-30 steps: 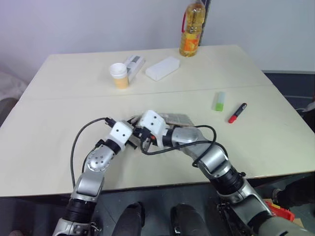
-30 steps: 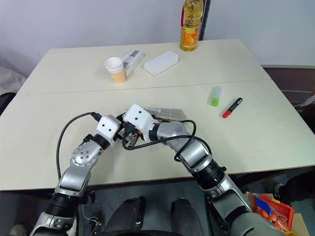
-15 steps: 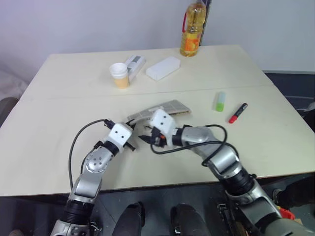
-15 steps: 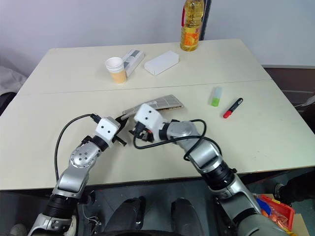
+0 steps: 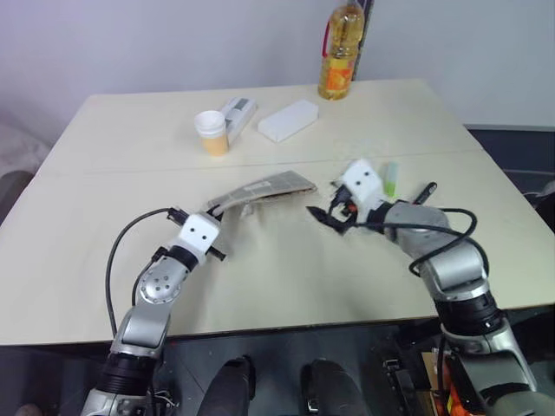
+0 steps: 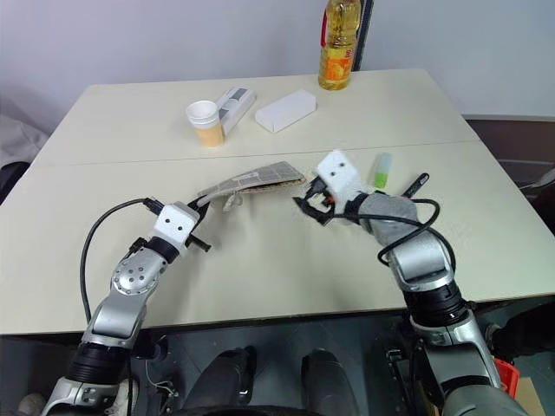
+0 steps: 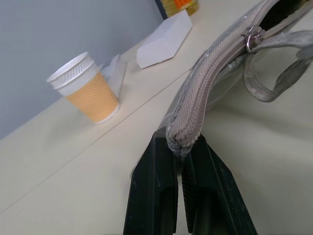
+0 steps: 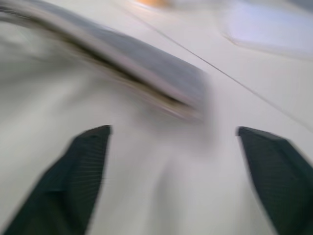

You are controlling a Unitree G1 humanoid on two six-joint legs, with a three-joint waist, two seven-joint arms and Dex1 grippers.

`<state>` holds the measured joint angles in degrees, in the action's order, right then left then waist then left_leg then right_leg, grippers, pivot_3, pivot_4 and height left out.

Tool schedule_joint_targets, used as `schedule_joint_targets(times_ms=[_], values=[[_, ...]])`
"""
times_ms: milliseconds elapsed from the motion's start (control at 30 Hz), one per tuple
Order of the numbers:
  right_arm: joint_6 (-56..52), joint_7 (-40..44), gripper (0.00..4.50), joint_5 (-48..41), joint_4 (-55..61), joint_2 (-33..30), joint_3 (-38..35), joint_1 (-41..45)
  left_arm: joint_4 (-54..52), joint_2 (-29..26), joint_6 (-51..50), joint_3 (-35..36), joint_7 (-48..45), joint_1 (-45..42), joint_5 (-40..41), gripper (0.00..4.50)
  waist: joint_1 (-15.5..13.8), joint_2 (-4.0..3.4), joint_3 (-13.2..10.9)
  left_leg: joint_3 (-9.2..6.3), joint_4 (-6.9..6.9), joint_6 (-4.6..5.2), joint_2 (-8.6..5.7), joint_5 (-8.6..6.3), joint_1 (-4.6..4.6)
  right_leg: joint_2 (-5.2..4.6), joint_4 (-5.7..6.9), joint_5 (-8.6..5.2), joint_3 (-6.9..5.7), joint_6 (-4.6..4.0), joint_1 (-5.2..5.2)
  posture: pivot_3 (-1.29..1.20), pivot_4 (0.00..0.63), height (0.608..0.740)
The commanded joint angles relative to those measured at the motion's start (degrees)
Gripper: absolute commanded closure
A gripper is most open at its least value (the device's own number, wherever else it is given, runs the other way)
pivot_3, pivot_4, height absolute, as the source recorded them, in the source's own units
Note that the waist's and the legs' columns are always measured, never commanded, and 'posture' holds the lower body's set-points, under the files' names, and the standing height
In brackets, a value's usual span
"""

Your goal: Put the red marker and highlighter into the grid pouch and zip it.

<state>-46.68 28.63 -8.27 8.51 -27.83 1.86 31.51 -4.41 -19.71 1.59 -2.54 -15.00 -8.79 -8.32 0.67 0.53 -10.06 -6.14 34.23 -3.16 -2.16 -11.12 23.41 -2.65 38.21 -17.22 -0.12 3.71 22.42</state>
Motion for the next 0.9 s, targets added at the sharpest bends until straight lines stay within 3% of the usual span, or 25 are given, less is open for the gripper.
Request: schedule_joint_targets(times_ms=[33, 233, 567, 667, 833, 867, 900], values=[[0.4, -8.1, 0.00, 2.3, -6.1, 1.2, -5.6, 3.7, -0.6, 0.2, -0.7, -0.2, 1.3, -0.6, -1.5, 4.50, 0.1, 0.00, 0.0, 0.02, 0.00, 0.00, 0.00, 0.00, 0.00, 0.00, 0.00, 0.00, 0.01, 0.00, 0.01, 0.00, 0.150, 0.740], [3.0, -19.6, 0.00, 3.4, -24.8, 4.8, -11.9, 10.7, -1.5, 2.5, -3.9, -2.5, 0.3, -0.6, -1.4, 4.50, 0.2, 0.00, 0.0, 0.11, -0.02, 0.00, 0.00, 0.00, -0.02, 0.01, 0.02, 0.00, 0.02, 0.00, 0.01, 0.00, 0.150, 0.740], [12.5, -24.0, 0.00, 1.8, -49.3, 5.3, -16.6, 20.4, -3.6, 3.2, -4.2, -2.0, -0.9, -0.1, 0.8, 4.50, 0.3, -0.02, 0.0, 0.40, -0.03, 0.02, 0.01, 0.01, -0.01, 0.02, 0.03, 0.01, 0.04, 0.00, 0.02, 0.00, 0.150, 0.740], [15.0, -23.2, 0.80, 1.8, -52.7, 5.5, -16.3, 21.1, -3.7, 3.0, -4.4, -1.9, -0.7, -0.1, 0.9, 4.50, 0.3, -0.02, 0.0, 0.41, -0.03, 0.02, 0.02, 0.01, -0.01, 0.02, 0.04, 0.01, 0.06, 0.00, 0.02, 0.00, 0.150, 0.740], [17.8, -22.8, 3.34, 2.4, -53.4, 5.5, -15.2, 20.8, -4.0, 3.1, -5.0, -1.4, -0.5, 0.0, 1.3, 4.50, 0.3, -0.02, 0.0, 0.44, -0.02, 0.02, 0.02, 0.01, -0.02, 0.04, 0.06, 0.01, 0.08, 0.01, 0.01, 0.00, 0.150, 0.740], [17.9, -22.4, 3.63, 2.5, -52.2, 5.5, -14.8, 20.2, -4.0, 3.3, -5.3, -1.2, -0.4, 0.0, 1.6, 4.50, 0.3, -0.02, 0.0, 0.44, -0.02, 0.02, 0.01, 0.01, -0.02, 0.04, 0.06, 0.01, 0.08, 0.01, 0.01, 0.00, 0.150, 0.740], [17.9, -21.9, 3.61, 2.7, -50.7, 5.4, -14.2, 19.6, -4.1, 3.4, -5.5, -0.9, -0.5, -0.1, 1.9, 4.50, 0.3, -0.02, 0.0, 0.44, -0.02, 0.02, 0.01, 0.01, -0.02, 0.04, 0.07, 0.01, 0.08, 0.01, 0.02, 0.00, 0.150, 0.740]])
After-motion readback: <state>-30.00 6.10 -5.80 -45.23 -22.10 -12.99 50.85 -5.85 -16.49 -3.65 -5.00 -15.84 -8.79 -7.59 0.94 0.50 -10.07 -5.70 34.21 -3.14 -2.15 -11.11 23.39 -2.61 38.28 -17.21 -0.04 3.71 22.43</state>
